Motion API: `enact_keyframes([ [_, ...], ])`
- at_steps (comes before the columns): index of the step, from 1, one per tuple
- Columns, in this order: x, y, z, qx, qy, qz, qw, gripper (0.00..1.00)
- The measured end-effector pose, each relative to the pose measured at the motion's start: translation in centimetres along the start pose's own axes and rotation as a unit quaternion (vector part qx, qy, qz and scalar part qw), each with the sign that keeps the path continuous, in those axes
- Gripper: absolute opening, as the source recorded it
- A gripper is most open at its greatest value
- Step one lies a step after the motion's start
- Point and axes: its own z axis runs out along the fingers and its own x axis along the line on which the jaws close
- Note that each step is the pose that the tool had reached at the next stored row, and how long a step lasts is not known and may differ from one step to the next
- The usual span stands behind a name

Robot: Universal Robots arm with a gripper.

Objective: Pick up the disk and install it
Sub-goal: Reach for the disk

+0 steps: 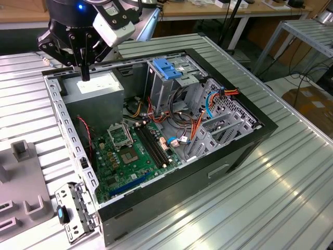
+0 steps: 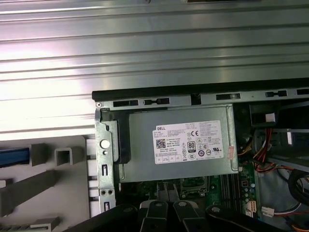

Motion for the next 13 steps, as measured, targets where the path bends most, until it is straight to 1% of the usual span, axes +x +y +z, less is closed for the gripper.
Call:
enact_keyframes([
  [13,0.37,-0.03,0.01,0.0,0.0002,0.0,1.0,0.11],
])
